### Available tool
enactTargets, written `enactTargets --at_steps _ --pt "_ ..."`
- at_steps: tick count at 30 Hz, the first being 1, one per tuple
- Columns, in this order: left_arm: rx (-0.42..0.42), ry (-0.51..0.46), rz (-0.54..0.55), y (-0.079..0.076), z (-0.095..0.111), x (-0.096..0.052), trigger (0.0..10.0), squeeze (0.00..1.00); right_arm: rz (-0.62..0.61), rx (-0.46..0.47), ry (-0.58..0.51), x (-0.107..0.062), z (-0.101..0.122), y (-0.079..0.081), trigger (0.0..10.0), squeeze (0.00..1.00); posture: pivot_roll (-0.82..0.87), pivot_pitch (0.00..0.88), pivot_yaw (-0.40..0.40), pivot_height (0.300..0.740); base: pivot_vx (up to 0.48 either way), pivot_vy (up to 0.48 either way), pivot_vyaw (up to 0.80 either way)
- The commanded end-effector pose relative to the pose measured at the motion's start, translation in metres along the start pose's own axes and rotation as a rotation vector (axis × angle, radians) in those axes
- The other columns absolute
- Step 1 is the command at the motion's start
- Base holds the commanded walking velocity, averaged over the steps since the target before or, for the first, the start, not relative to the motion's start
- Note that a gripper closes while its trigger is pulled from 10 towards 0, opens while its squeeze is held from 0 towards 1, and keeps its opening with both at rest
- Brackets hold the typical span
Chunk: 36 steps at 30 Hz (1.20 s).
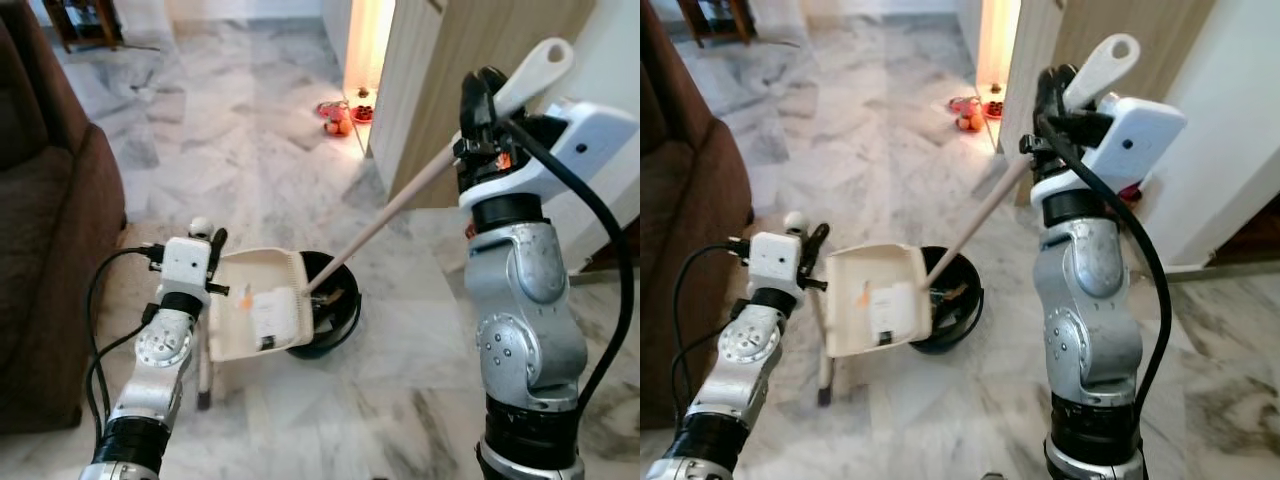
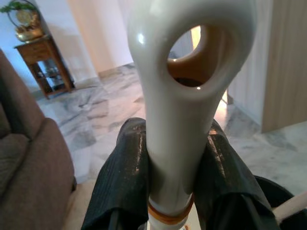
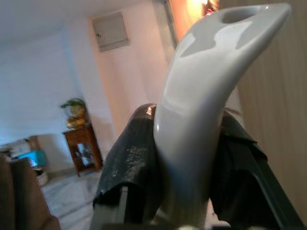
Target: Sweep floor
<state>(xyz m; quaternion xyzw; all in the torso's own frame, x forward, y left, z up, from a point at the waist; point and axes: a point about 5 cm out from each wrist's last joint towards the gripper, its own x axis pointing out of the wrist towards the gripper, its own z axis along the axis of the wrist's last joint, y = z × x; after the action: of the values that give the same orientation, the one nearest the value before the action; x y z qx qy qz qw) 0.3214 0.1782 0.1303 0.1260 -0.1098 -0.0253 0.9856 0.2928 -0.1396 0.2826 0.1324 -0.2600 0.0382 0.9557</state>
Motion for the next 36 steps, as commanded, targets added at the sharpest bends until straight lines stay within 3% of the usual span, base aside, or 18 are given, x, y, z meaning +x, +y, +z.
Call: enactTargets --at_steps 1,36 --pt "0.009 -0.049 -0.006 -0.0009 0.0099 0.0035 10.0 0.00 0.026 0.015 -0.101 0.0024 0.0193 0.0078 10.0 0.00 -0.04 0.107 -0.042 0.740 0.281 0.000 0.00" --pt "0.010 -0.048 -0.005 -0.0001 0.0094 0.0027 10.0 0.00 0.040 0.025 -0.100 0.0025 0.0195 0.0131 10.0 0.00 -0.04 0.119 -0.040 0.740 0.281 0.000 0.00"
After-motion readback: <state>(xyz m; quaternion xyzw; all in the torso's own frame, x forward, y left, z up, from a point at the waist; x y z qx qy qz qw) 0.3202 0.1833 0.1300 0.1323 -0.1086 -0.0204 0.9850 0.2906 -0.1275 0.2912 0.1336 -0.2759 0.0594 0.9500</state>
